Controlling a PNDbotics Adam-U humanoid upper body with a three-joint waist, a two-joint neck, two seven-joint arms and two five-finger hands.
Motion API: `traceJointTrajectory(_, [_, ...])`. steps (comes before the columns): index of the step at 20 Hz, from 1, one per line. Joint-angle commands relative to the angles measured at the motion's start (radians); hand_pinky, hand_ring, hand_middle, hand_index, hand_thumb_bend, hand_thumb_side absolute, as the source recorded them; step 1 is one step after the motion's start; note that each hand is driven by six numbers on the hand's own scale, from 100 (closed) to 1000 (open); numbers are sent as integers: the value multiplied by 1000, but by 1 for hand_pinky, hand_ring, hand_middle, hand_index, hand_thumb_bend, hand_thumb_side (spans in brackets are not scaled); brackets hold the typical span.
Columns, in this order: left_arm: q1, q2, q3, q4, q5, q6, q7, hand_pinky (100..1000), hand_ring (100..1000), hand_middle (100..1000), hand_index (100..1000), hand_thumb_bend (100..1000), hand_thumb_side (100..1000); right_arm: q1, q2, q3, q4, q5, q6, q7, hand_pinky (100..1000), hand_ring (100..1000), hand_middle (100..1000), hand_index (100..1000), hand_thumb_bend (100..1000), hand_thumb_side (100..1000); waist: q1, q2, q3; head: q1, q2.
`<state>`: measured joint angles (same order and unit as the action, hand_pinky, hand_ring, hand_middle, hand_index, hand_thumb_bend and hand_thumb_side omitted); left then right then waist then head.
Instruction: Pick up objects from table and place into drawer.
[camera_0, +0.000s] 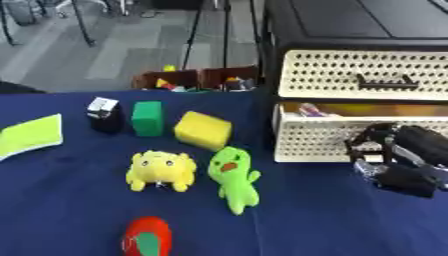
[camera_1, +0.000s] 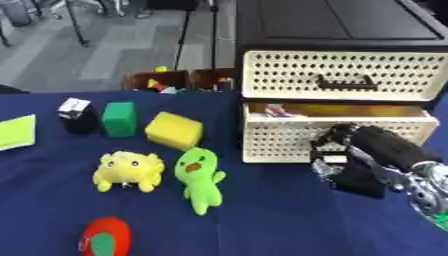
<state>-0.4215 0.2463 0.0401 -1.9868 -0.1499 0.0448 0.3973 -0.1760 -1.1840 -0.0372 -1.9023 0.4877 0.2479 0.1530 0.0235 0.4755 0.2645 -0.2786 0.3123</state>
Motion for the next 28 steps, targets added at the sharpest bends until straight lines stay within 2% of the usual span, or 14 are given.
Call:
traceJointTrajectory(1, [-5,11,4,-13,3,-1,-5,330,542,564,813,294,796,-10,-39,-16,8,-10,-4,-20,520,753,778,820,100,1000,0,-18,2,-7,-13])
traceJointTrajectory(4, [-5,11,4,-13,4,-2,-6,330,542,564,813,294,796,-10,-40,-15,11,-15,-7,-26,520,753,778,820,100,1000,0,-18,2,-7,-13])
traceJointTrajectory(7, [-3,8,4,-13,7,-1,-9,330,532,564,814,287,797,-17,-41,-16,26,-20,-9,-36,544,770,789,823,100,1000,3,-9,10,-30,-21])
traceJointTrajectory(13, [-4,6,4,-13,10,-2,-11,330,532,565,816,284,796,-24,-41,-16,37,-45,-26,-69,561,781,795,825,100,1000,7,-2,14,-40,-39])
traceJointTrajectory(22, [-4,4,6,-13,11,0,-12,332,532,567,816,283,793,-21,-37,-12,28,-61,-48,-96,668,858,879,860,100,1000,10,-6,5,-38,-44])
traceJointTrajectory(26, [-6,3,5,-13,11,0,-14,333,532,567,815,282,791,-13,-33,-11,22,-73,-56,-91,658,851,872,858,100,1000,12,-15,-7,-34,-38])
traceJointTrajectory(28, [-4,2,6,-13,10,0,-15,333,532,566,813,280,791,-4,-28,-14,8,-87,-61,-78,615,807,829,838,100,1000,14,-22,-17,-29,-32])
